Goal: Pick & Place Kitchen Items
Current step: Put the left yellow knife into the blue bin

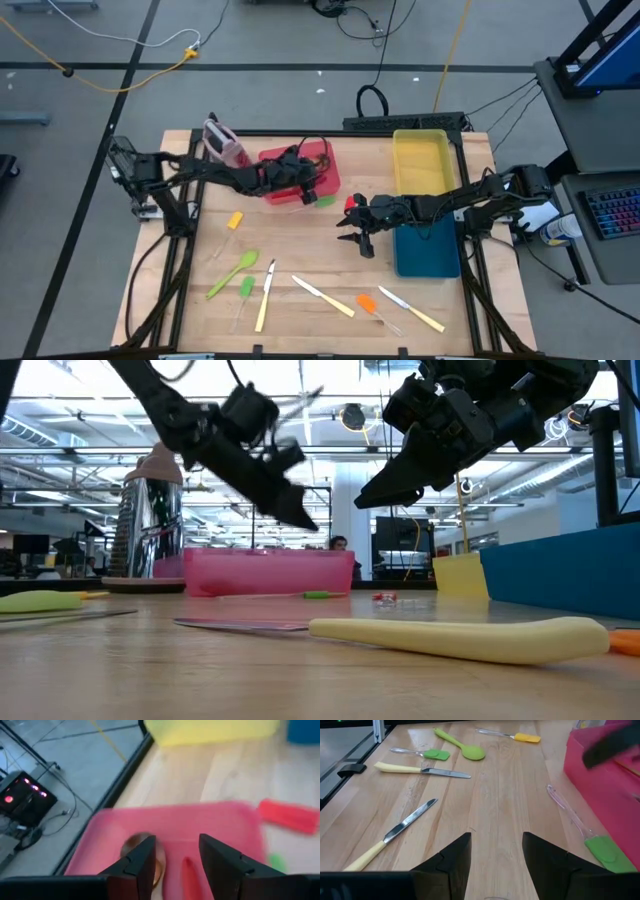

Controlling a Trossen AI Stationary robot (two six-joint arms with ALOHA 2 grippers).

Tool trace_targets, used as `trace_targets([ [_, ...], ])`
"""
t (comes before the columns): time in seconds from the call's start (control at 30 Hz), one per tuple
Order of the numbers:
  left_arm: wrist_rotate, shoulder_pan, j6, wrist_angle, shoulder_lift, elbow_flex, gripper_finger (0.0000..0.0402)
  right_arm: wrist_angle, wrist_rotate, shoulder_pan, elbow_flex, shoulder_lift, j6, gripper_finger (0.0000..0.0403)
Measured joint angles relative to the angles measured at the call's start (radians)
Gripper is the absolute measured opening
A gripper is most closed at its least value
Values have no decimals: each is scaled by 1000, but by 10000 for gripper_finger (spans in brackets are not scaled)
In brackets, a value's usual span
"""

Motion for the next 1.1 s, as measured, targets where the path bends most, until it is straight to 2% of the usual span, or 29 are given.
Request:
trace_targets([
  [0.2, 1, -82, -34, -92, -127, 1, 152, -5, 0, 0, 0, 0, 0, 169],
  [0.37, 2, -169, -153, -225, -216, 1, 152, -6, 0, 0, 0, 0, 0, 169],
  [0.53, 4, -276, -377, -339, -262, 0, 152, -8, 0, 0, 0, 0, 0, 169],
  [0.73, 140, -437, -641, -367, -257, 1, 152, -14, 0, 0, 0, 0, 0, 169],
  [0.97, 74, -625, -984, -397, -249, 2, 152, -28, 0, 0, 0, 0, 0, 169],
  [1.1, 72, -695, -1183, -524, -246, 44, 152, -23, 0, 0, 0, 0, -1, 169],
])
